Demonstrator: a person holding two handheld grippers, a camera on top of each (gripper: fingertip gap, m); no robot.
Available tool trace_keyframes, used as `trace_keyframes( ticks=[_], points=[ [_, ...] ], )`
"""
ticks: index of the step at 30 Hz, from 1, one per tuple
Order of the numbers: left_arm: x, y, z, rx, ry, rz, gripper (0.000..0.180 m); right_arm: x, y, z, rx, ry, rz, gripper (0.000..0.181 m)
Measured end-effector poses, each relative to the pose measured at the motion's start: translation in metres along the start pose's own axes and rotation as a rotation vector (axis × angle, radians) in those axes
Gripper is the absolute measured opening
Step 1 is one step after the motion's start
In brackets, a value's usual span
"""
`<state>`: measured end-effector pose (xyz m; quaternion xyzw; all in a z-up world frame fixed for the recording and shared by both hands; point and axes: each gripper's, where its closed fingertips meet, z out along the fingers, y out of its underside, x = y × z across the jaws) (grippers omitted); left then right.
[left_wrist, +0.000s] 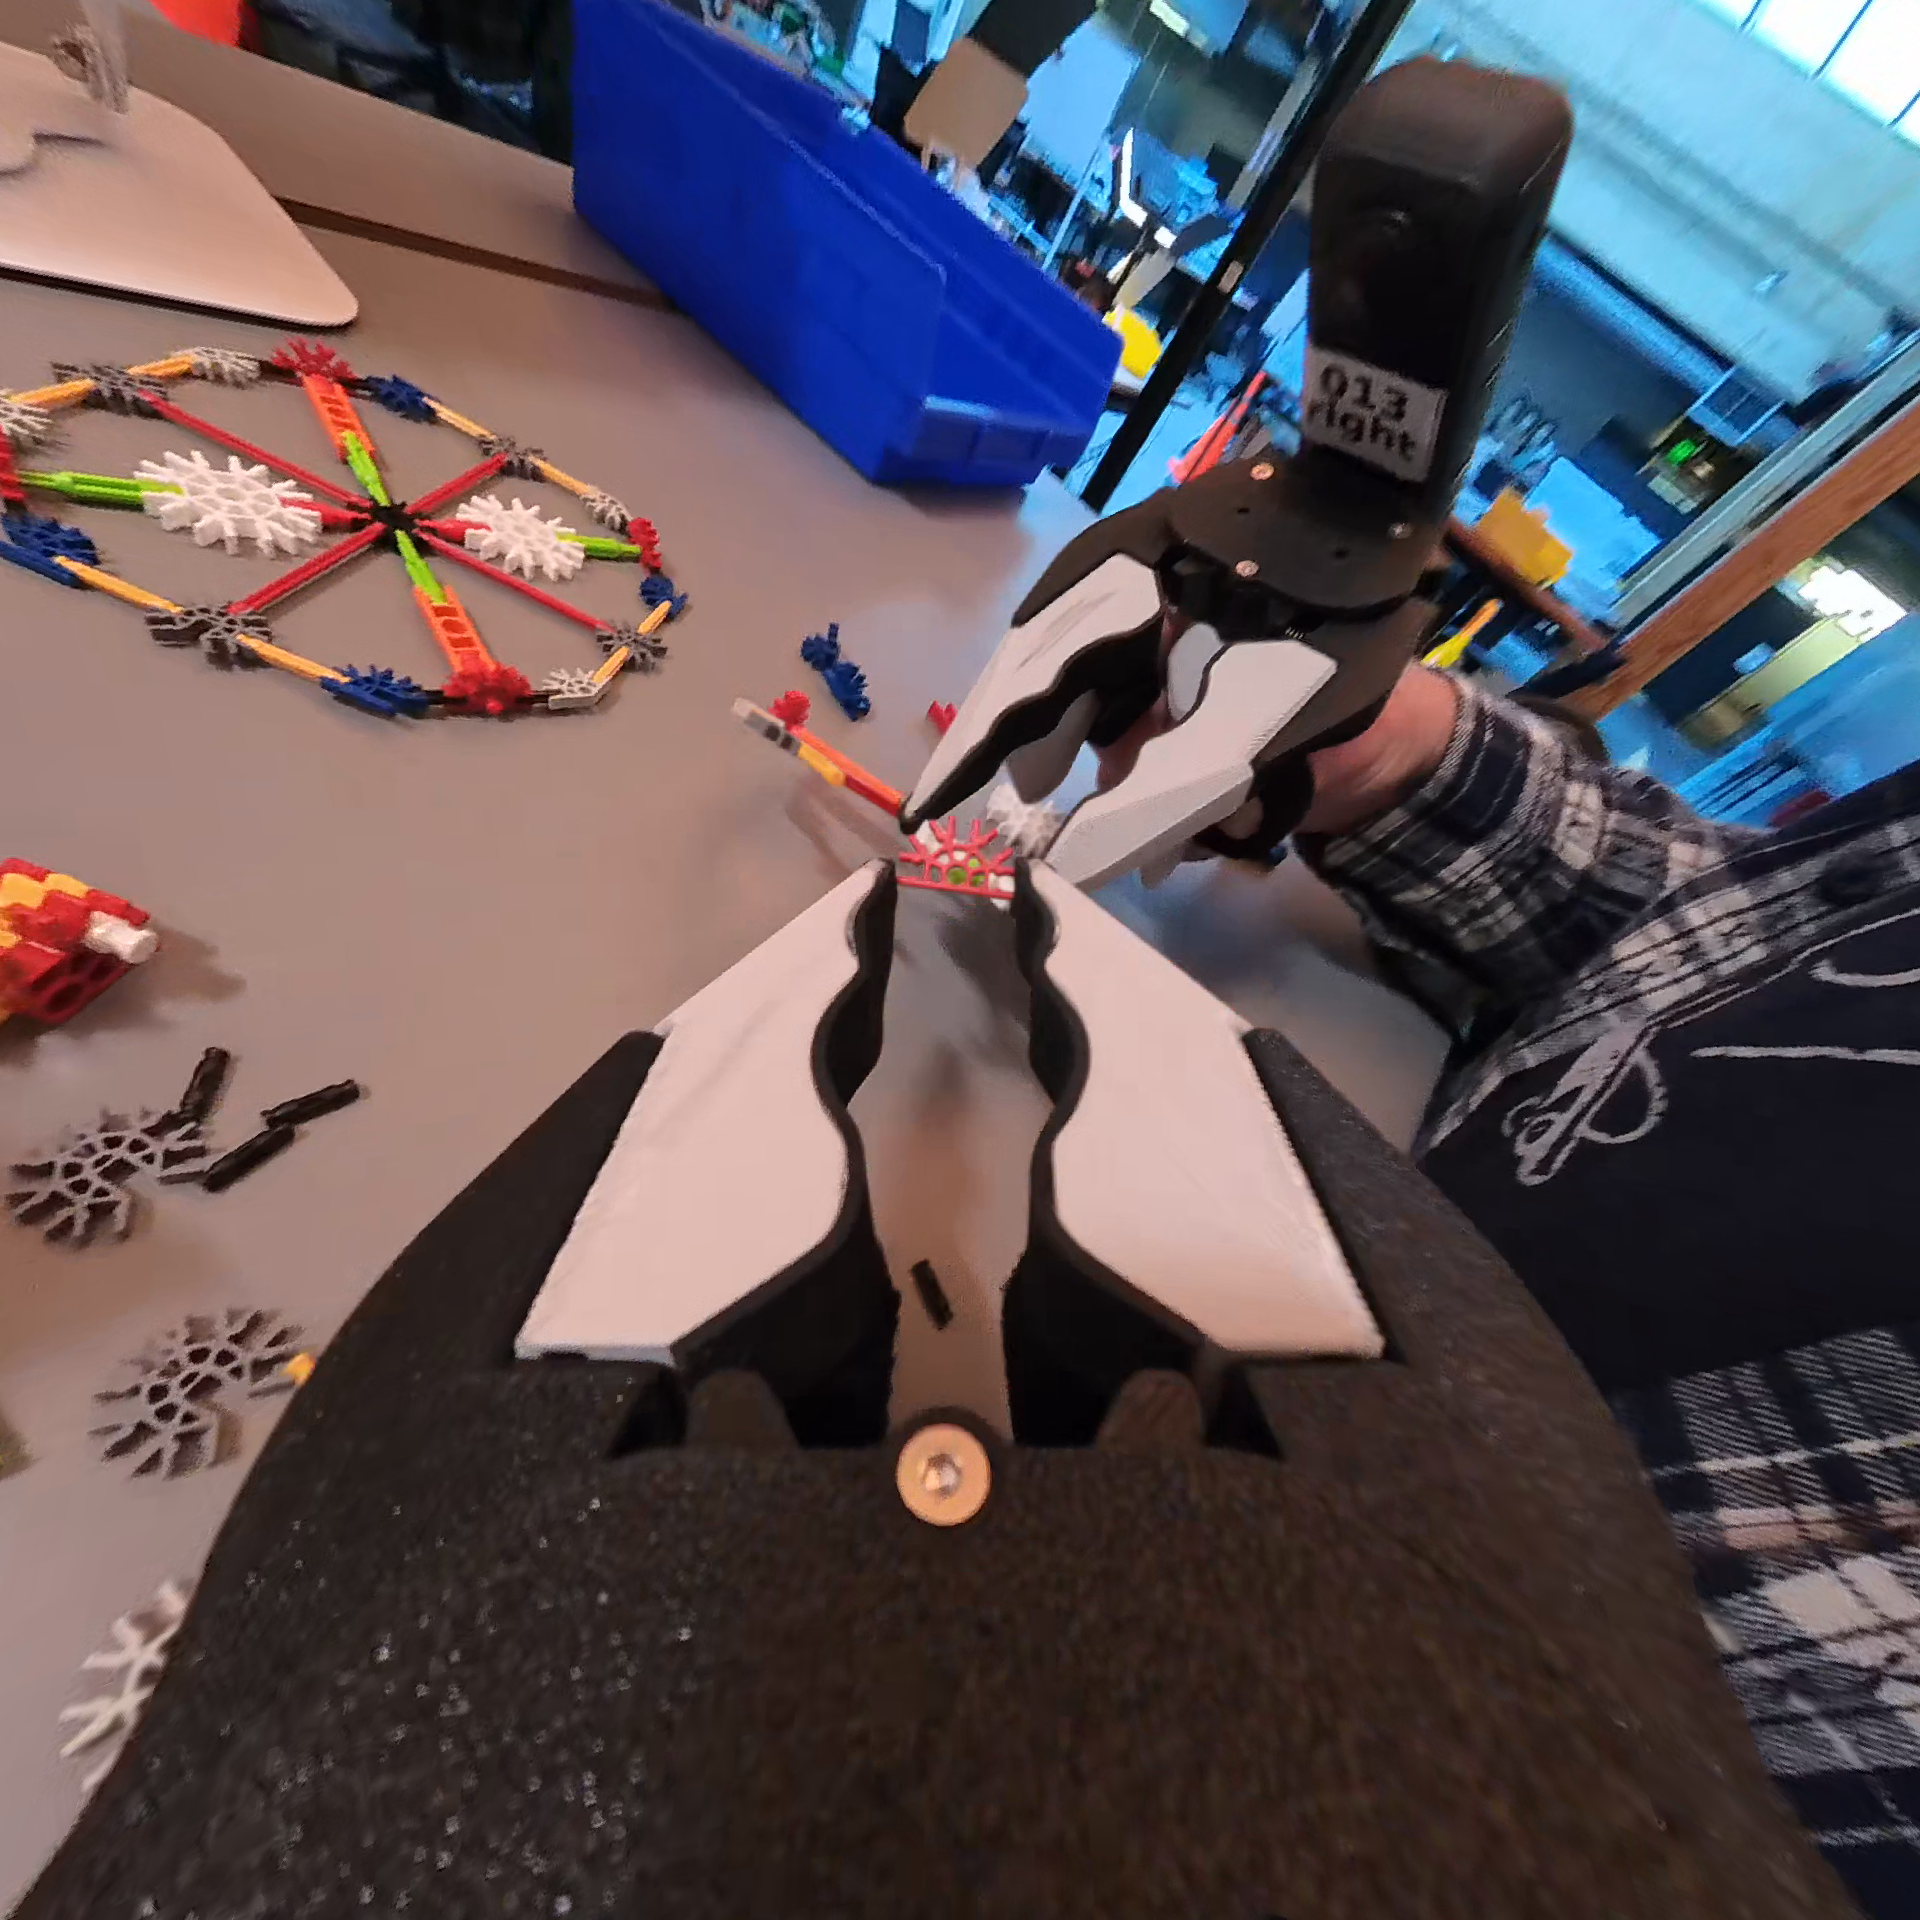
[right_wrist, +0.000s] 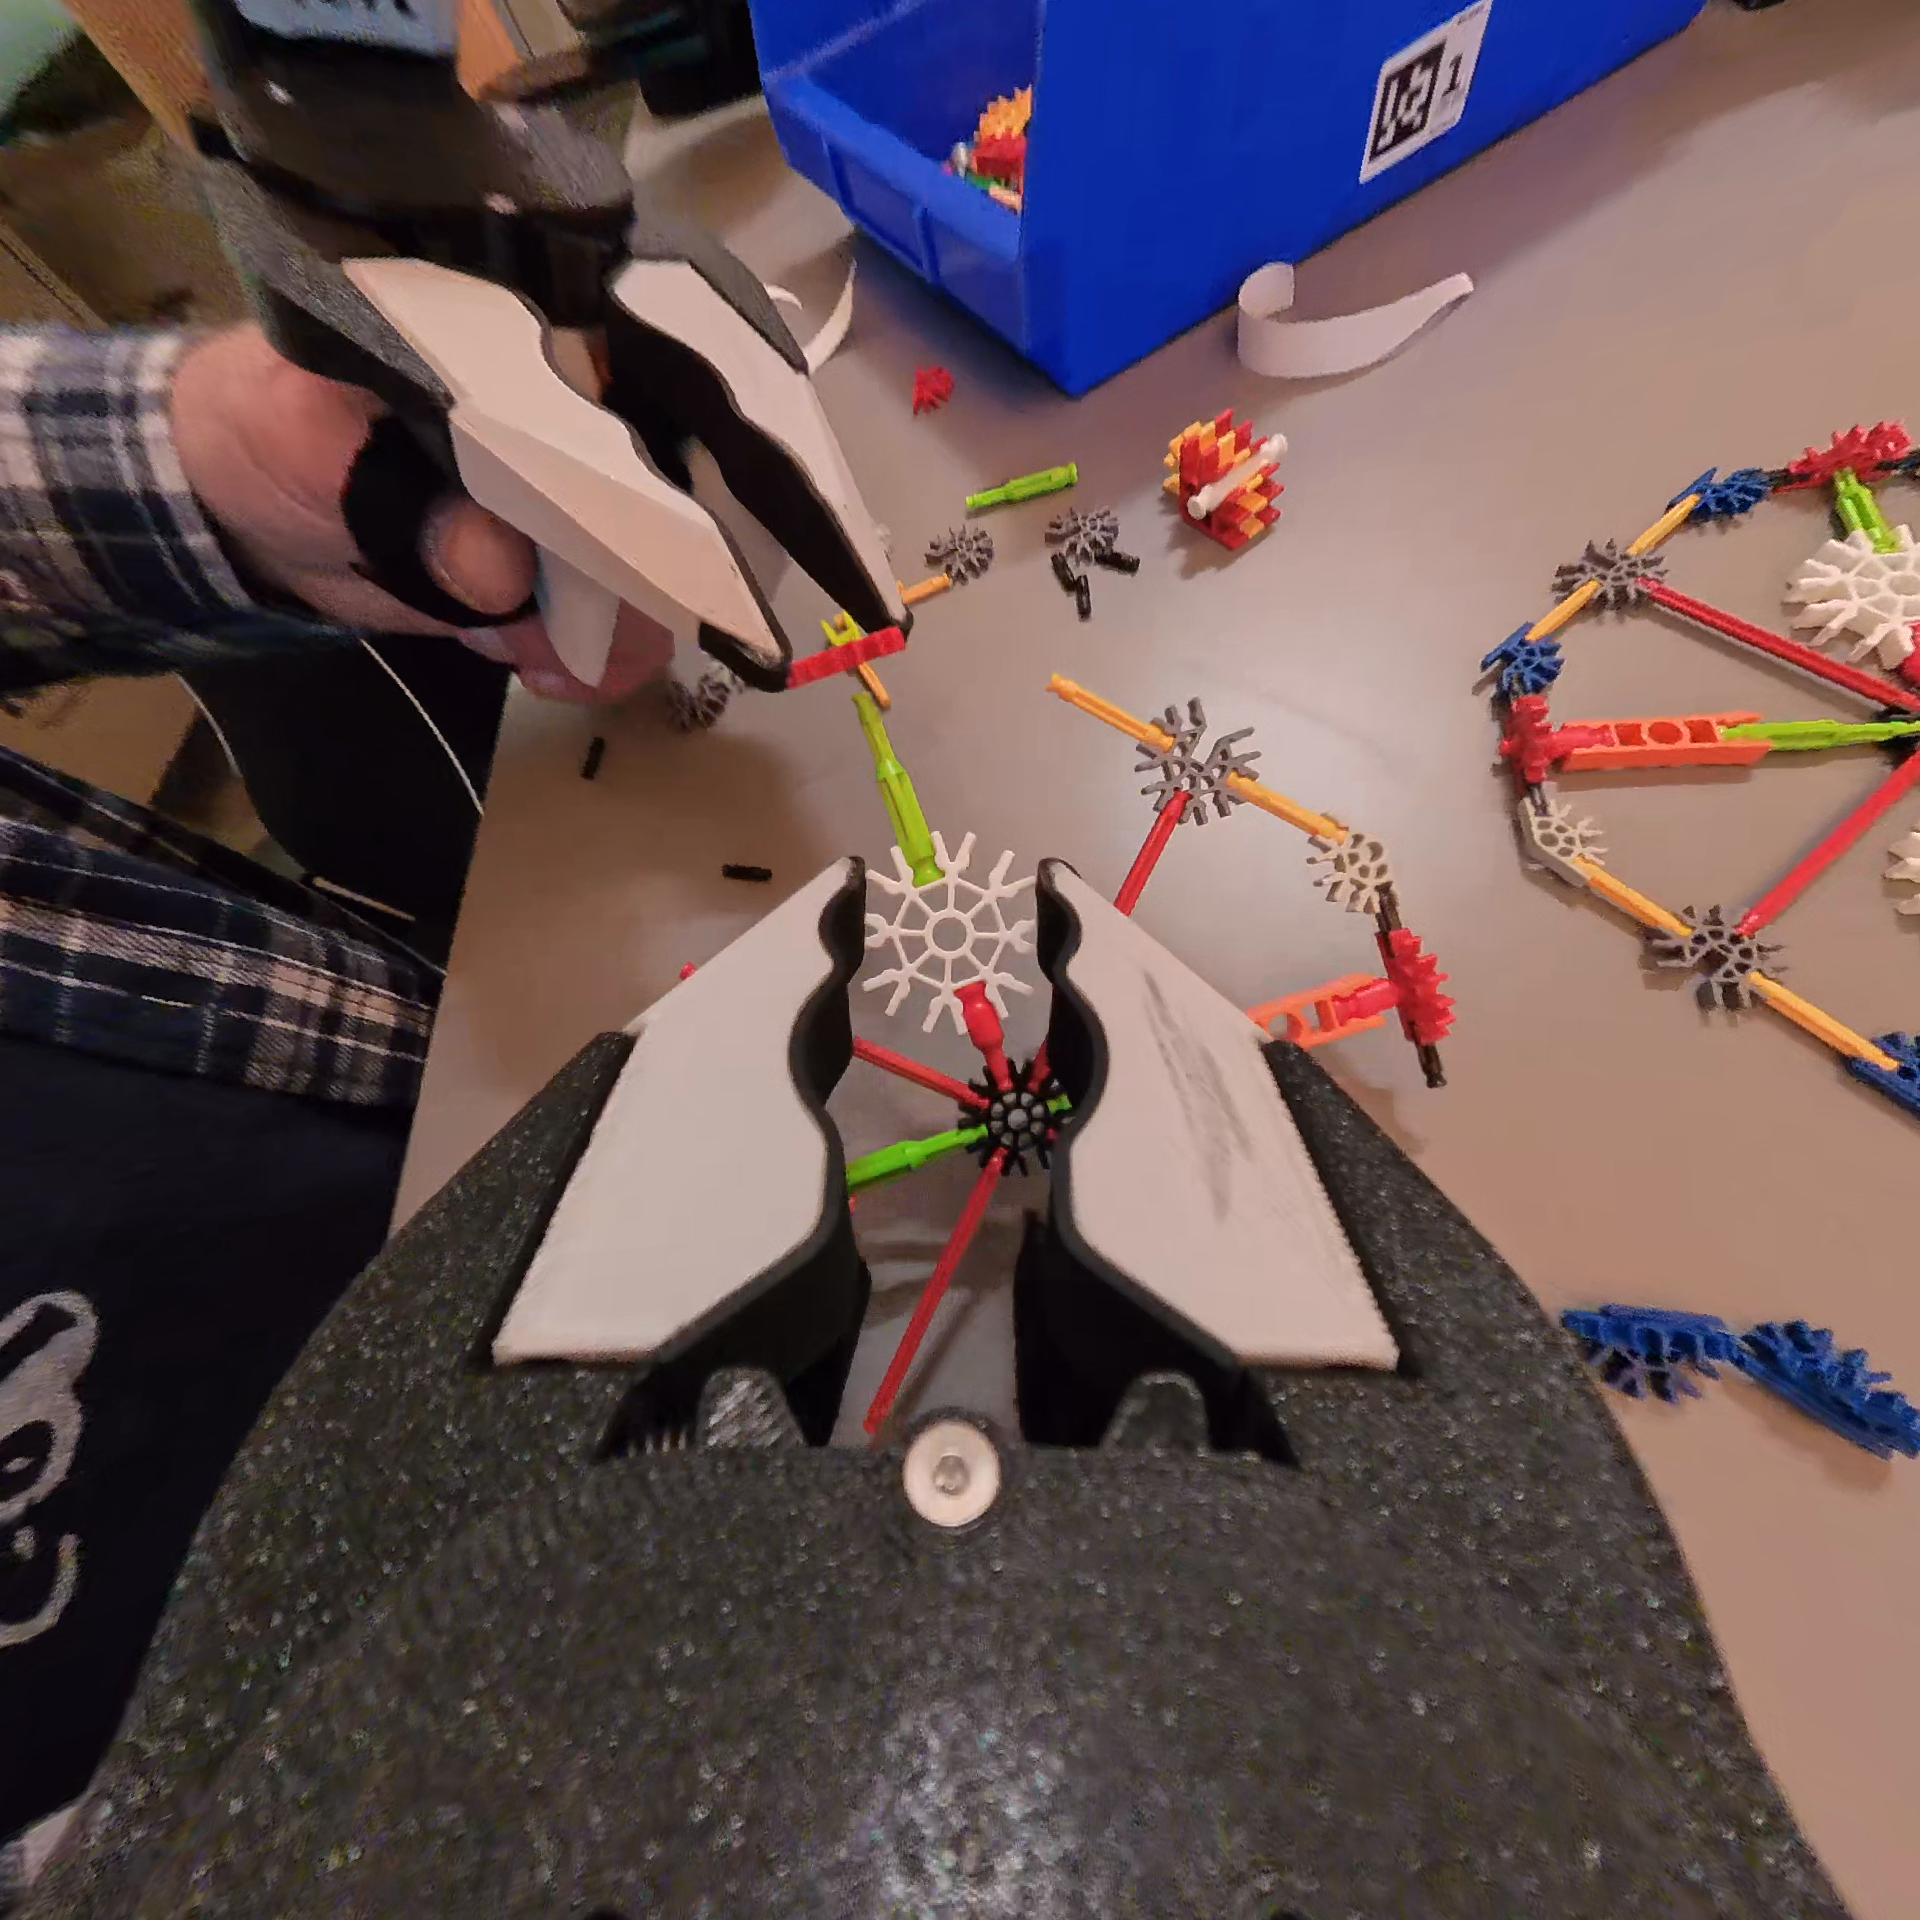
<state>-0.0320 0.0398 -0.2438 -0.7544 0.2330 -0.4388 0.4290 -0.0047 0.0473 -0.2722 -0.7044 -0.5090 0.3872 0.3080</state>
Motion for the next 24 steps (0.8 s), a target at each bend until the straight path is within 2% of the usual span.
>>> trace_keyframes(
  ticks=[6,24],
  points=[
    [0.005,-0.009,-0.004,0.080,0.084,-0.051,0.020,-0.006,-0.010,-0.006,0.058,-0.045,0.031,0.031],
    [0.018,-0.005,-0.005,0.075,0.140,0.075,0.020,-0.014,-0.007,-0.005,0.052,-0.105,0.033,0.031]
  ],
)
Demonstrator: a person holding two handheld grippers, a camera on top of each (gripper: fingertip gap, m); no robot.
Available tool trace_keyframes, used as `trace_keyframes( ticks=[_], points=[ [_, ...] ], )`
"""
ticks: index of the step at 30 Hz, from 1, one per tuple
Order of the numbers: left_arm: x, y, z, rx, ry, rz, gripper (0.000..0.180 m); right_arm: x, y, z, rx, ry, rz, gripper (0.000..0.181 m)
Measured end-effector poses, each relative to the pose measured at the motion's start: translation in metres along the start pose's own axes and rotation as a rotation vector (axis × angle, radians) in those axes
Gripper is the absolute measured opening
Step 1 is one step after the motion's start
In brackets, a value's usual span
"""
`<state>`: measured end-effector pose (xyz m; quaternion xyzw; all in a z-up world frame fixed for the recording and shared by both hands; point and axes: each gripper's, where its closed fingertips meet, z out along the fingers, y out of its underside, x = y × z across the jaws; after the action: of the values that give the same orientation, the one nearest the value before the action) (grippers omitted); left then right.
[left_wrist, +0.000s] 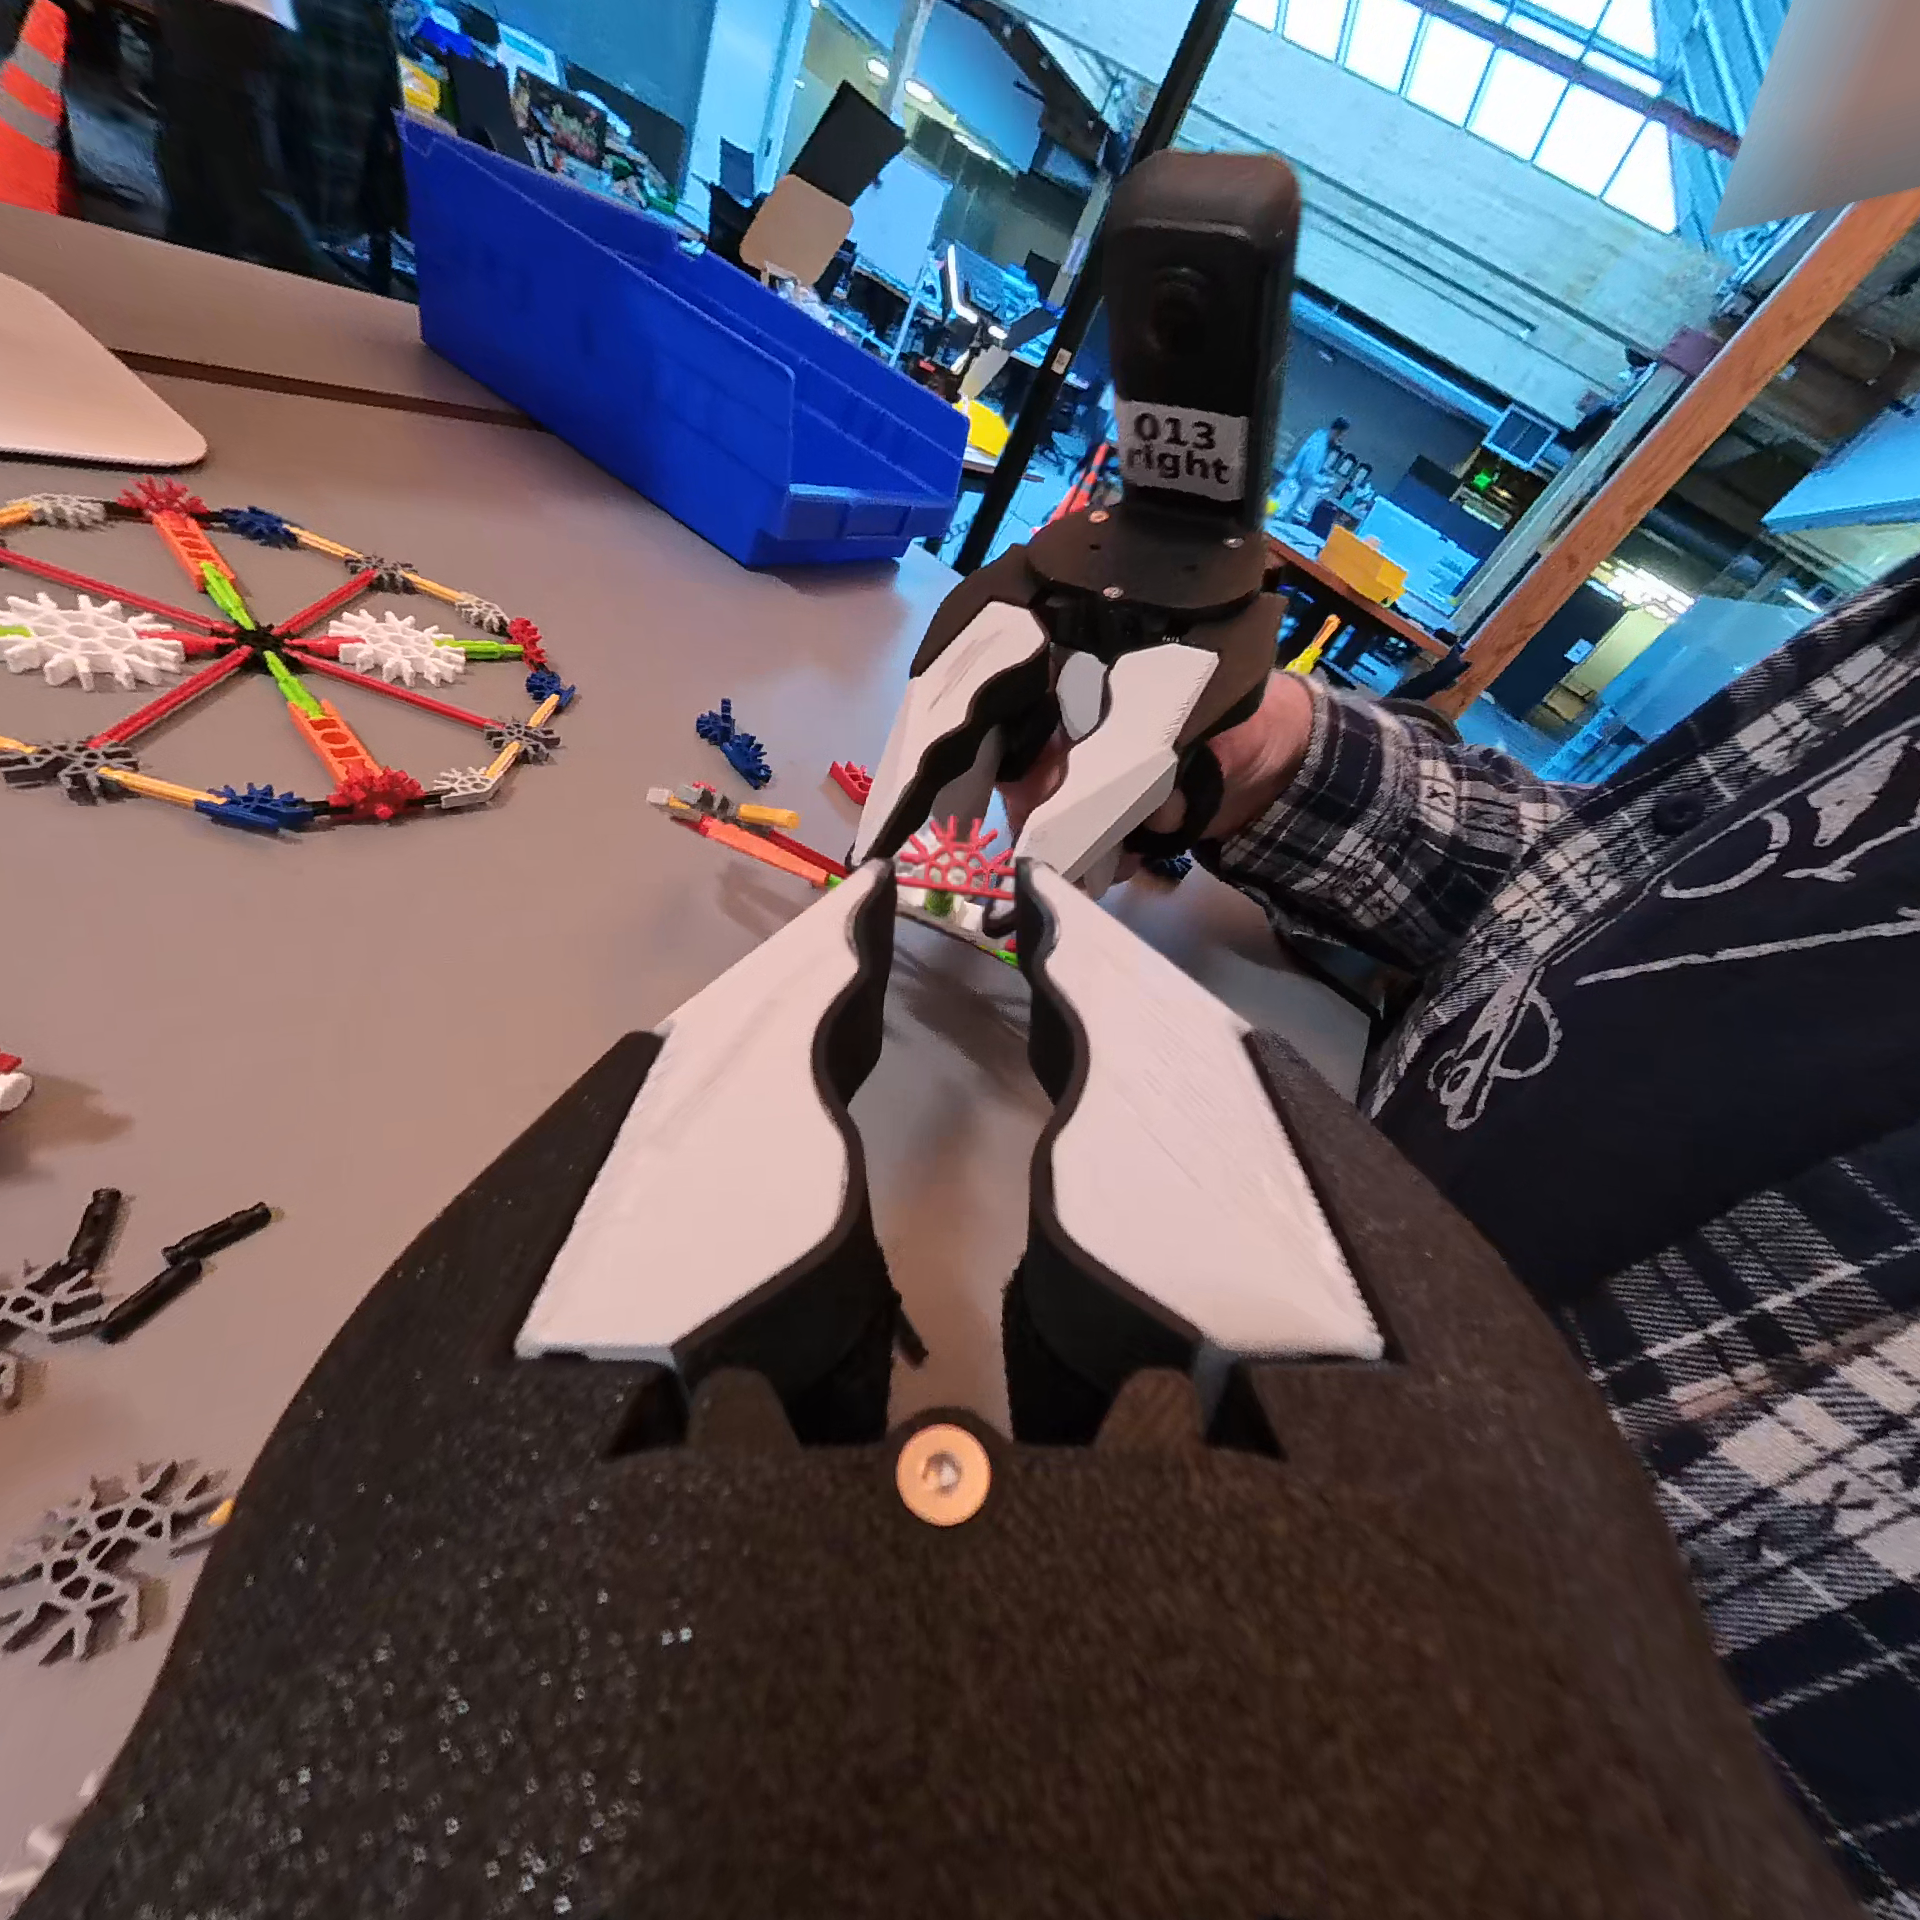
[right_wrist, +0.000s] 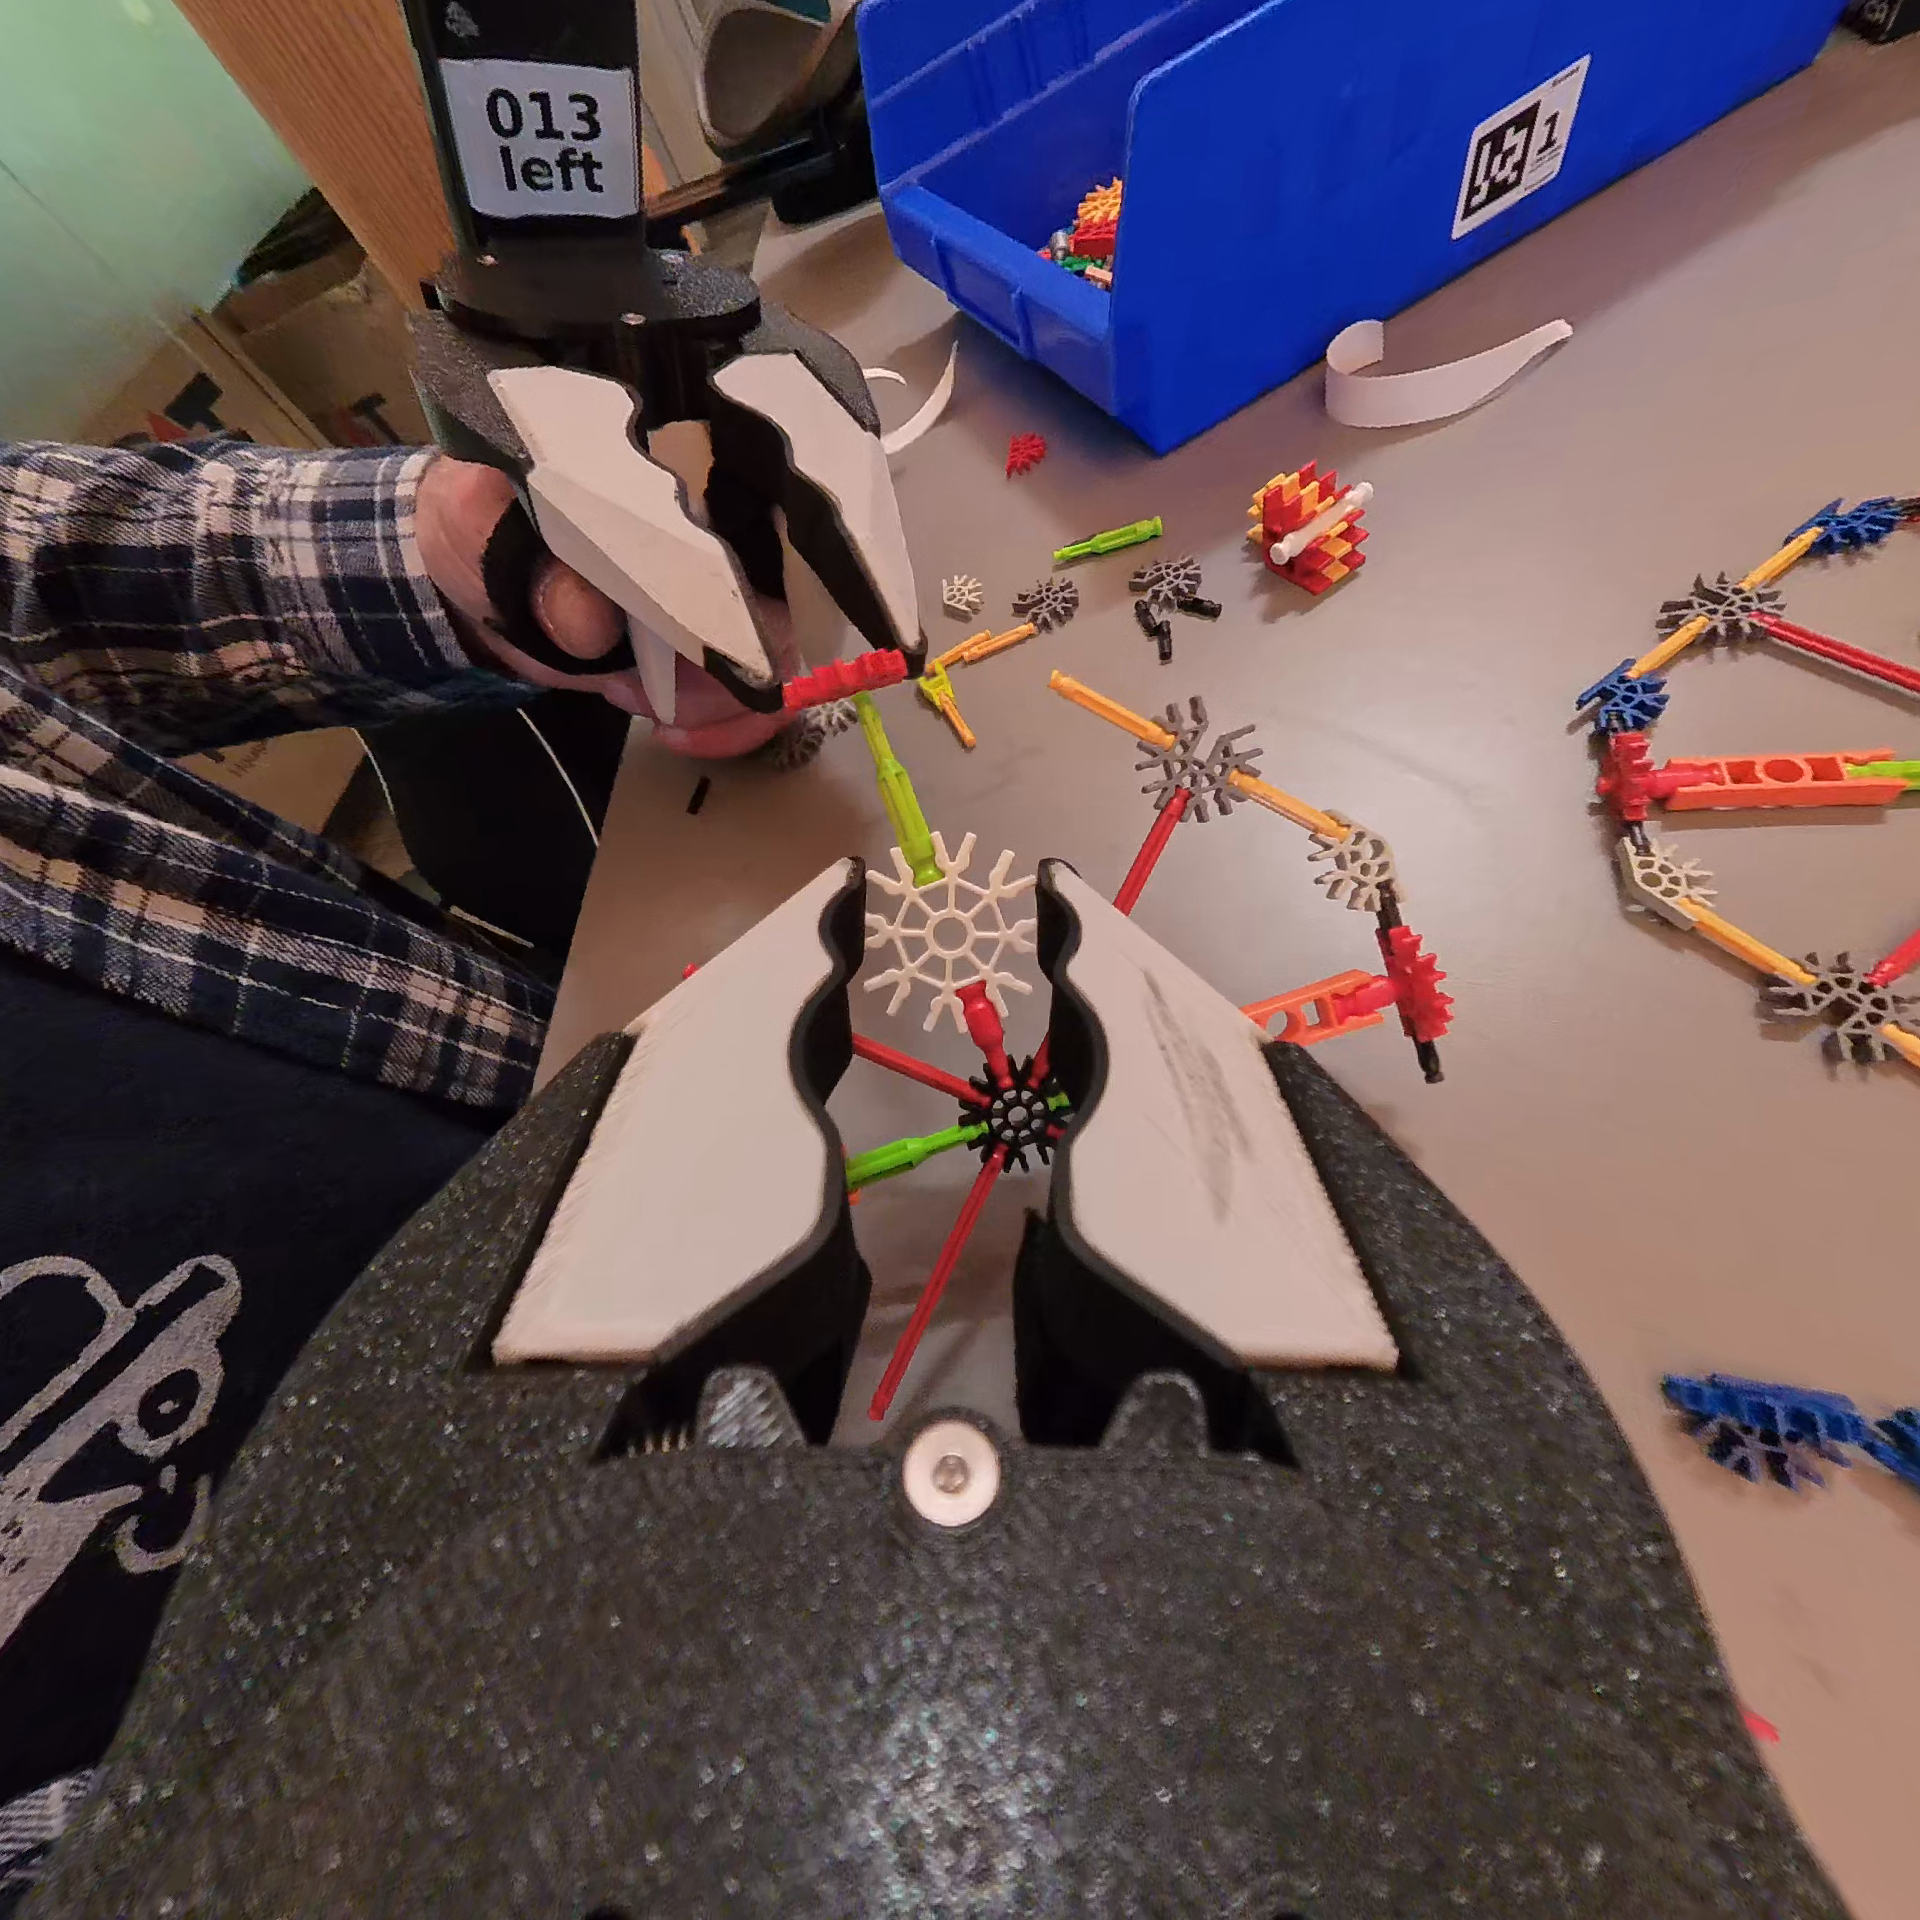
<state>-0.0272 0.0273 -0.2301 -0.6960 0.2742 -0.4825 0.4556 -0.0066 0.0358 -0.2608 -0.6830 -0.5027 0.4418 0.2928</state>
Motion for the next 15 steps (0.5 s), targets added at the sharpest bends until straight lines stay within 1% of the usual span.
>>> trace_keyframes(
  ticks=[7,15],
  points=[
    [0.0017,0.0031,0.0034,-0.017,0.017,0.019,0.020,-0.0054,-0.0019,0.0012,0.012,-0.038,0.005,0.031],
    [0.0070,0.0057,0.0089,-0.044,0.036,0.037,0.020,-0.0040,0.0006,0.0007,0.000,-0.028,-0.003,0.031]
  ],
)
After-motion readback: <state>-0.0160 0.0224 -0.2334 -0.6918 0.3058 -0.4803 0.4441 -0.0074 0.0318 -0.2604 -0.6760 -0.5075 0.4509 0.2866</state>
